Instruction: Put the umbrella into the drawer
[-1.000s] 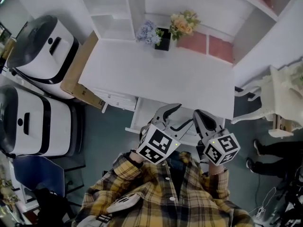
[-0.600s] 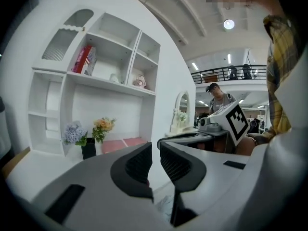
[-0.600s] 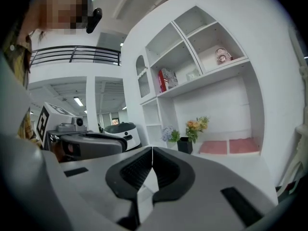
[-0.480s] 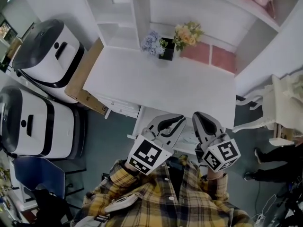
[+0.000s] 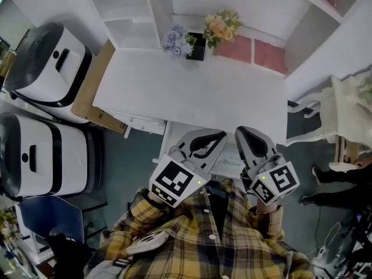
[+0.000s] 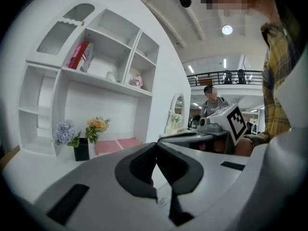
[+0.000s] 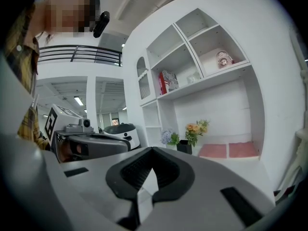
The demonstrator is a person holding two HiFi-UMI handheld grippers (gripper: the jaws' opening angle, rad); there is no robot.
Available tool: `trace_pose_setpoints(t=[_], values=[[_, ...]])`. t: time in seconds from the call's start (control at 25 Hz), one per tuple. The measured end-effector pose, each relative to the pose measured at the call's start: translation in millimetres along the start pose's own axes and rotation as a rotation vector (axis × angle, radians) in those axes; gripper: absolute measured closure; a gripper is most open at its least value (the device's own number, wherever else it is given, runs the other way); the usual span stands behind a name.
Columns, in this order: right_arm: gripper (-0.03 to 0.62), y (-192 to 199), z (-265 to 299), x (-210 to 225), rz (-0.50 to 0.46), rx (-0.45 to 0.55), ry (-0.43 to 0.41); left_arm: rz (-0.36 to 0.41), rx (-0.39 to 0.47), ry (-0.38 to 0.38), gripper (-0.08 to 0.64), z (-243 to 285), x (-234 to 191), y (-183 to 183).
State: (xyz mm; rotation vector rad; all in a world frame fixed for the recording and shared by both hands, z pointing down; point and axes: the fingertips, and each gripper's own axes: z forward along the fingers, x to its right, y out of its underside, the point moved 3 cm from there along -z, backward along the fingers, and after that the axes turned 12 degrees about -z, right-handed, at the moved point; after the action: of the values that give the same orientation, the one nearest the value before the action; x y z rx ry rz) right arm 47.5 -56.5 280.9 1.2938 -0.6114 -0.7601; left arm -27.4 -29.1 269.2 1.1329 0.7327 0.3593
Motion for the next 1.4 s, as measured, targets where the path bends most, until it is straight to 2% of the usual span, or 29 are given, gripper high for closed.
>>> trace_pose_setpoints(t=[0.2,0.64,1.4], values=[[0.575,1,1,-1,0.005,-0.012,0.003,-0.004,-0.006,0.03,0.54,1,-1,-2],[0.575,2,3,1,0.02,-0.009,0.011,0.084,-0.04,0.06,0.54,7,2,2],[0.575,3,-7,-8,0.02,-0.009,0.012,0.107,-0.048,0.065,0.54,4,5,5]])
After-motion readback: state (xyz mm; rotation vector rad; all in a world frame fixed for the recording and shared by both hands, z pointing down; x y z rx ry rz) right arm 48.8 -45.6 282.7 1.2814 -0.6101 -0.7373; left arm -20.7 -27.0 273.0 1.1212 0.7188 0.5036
